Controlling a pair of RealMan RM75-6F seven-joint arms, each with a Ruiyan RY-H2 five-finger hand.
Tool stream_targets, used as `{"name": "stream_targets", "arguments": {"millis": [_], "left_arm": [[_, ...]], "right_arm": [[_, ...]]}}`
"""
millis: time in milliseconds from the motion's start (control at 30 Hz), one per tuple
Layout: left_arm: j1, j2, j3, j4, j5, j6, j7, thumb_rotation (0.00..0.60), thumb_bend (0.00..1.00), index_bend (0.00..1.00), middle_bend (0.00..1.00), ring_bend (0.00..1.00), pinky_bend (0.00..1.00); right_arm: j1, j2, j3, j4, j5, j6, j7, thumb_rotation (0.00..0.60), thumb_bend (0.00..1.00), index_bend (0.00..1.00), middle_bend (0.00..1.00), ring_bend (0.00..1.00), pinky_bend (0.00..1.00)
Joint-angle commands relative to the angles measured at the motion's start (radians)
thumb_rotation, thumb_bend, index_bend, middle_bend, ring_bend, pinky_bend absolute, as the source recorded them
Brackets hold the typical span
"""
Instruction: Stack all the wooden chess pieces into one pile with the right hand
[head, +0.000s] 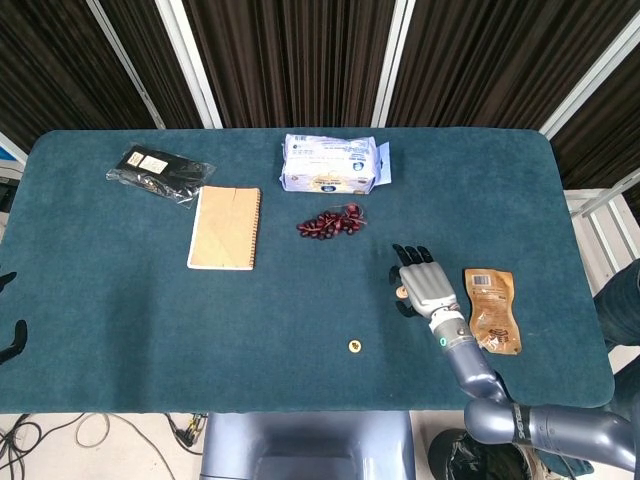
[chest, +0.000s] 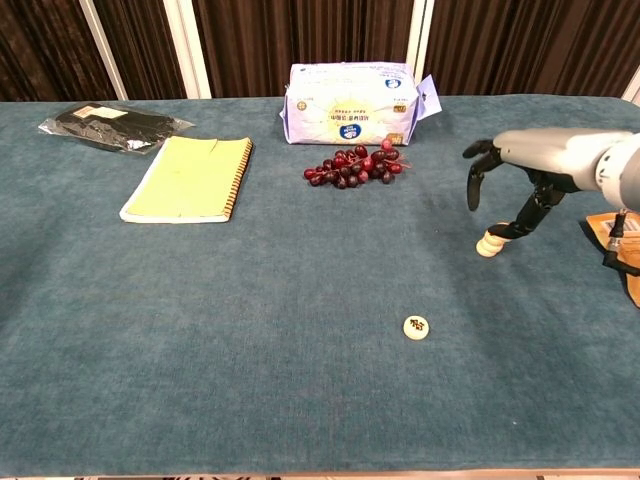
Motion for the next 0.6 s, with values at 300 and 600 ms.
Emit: {"name": "stream_targets", "arguments": {"millis": [300,600], "left_arm": [[0.0,0.002,0.0,-0.002,0.0,-0.001,-0.001,0.6,0.49,0.14,0.0,0.0,0.0],[0.0,0.0,0.001,-0.001,0.002,0.0,-0.001,0.6,0.49,0.14,0.0,0.0,0.0]], "right_arm": [[-0.152,-0.087,-0.136,-0.065,-0.34,0.193,0.066,0.6,0.41,0.4,0.0,0.0,0.0],[-0.209,-0.152,-0.179,-0.026,-0.432,0.2,0.09,0.6,0.41,0.39,0.0,0.0,0.0]]}}
